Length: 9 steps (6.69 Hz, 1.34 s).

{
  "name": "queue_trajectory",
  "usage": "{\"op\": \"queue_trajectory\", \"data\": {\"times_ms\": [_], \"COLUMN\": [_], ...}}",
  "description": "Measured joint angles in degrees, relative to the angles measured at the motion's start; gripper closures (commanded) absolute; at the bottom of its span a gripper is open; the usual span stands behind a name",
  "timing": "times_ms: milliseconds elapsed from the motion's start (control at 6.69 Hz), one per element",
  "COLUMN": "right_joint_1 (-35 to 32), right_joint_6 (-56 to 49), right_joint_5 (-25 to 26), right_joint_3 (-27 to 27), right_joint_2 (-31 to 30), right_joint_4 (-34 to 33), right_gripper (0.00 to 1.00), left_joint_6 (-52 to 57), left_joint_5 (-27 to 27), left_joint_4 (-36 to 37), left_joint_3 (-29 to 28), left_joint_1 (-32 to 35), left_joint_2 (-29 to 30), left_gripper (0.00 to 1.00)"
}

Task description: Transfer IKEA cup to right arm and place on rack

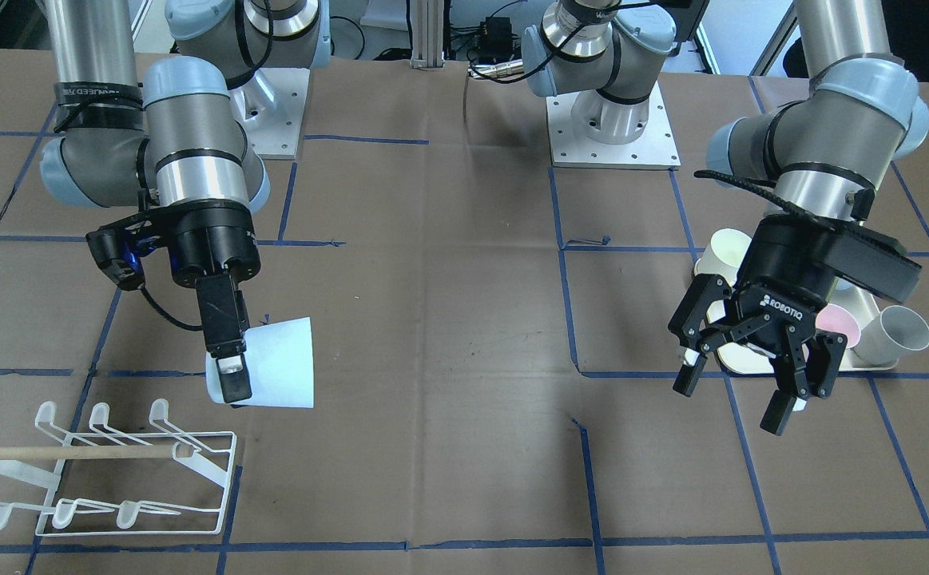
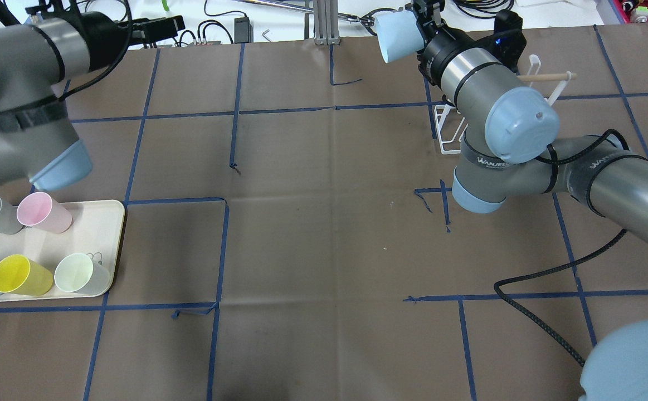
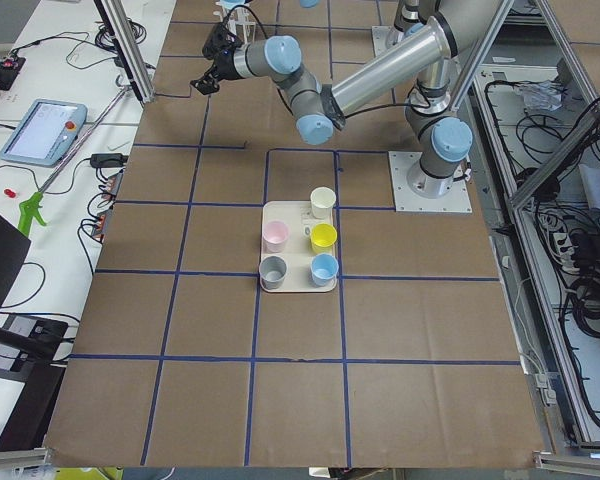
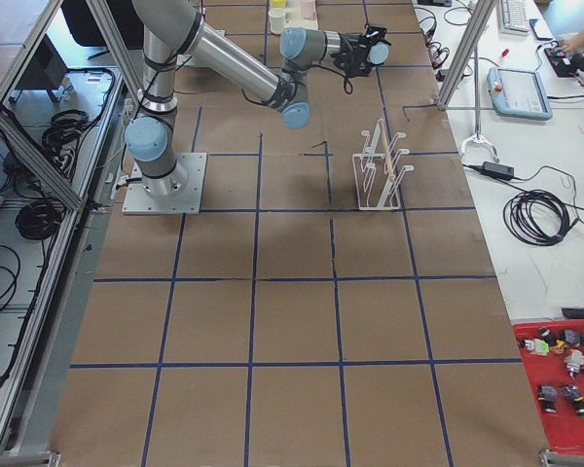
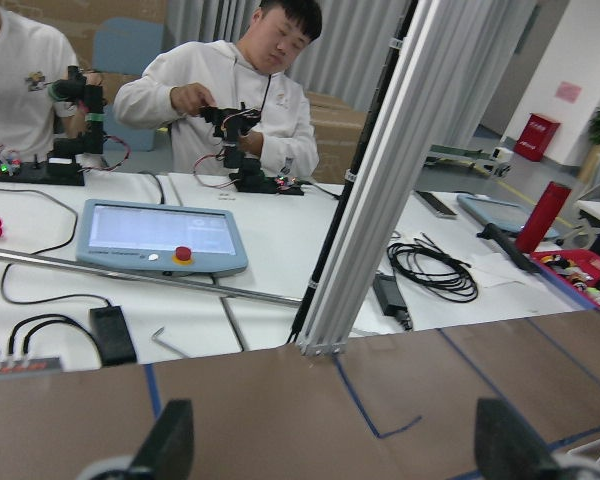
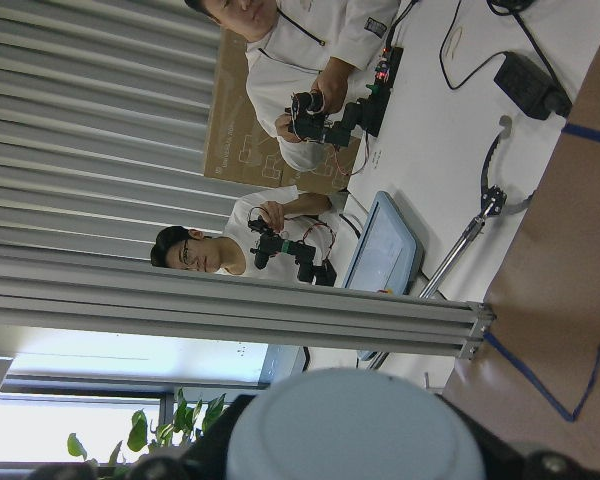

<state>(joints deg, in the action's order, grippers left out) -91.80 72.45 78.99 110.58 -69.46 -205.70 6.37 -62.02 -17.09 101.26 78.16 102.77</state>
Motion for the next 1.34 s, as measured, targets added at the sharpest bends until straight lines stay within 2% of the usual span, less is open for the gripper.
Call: {"op": "queue_trajectory", "data": {"times_ms": [149,299,598,747,896,1344], "right_joint_1": [0.9,1.5,3.0,3.8,4.3,6.1], "right_joint_6": [-8.3,-16.7,-33.6,-42.7,-51.6,-68.9], "right_joint_5": [3.4,6.7,9.4,9.6,9.8,9.7], "right_joint_3": [-2.0,-4.0,-6.8,-8.0,-8.6,-9.2], "right_joint_2": [1.5,3.2,6.4,7.7,8.7,10.7], "right_joint_4": [0.0,-0.1,-0.1,-0.2,-0.3,-1.9], "right_gripper": [0.89,0.91,0.91,0.92,0.93,0.94], "left_joint_6": [-0.6,-2.6,-6.5,-6.8,-6.6,-4.5], "left_joint_5": [-8.7,-15.0,-20.1,-22.3,-24.6,-26.9], "left_joint_4": [-15.5,-32.0,-58.1,-67.5,-72.5,-75.6], "left_joint_3": [-7.7,-14.0,-19.0,-19.2,-18.5,-14.2], "left_joint_1": [3.7,6.2,8.2,8.4,8.4,5.2], "left_joint_2": [-0.2,-0.5,-2.9,-4.9,-6.9,-11.2], "left_gripper": [0.01,0.01,0.01,0.01,0.01,0.01]}}
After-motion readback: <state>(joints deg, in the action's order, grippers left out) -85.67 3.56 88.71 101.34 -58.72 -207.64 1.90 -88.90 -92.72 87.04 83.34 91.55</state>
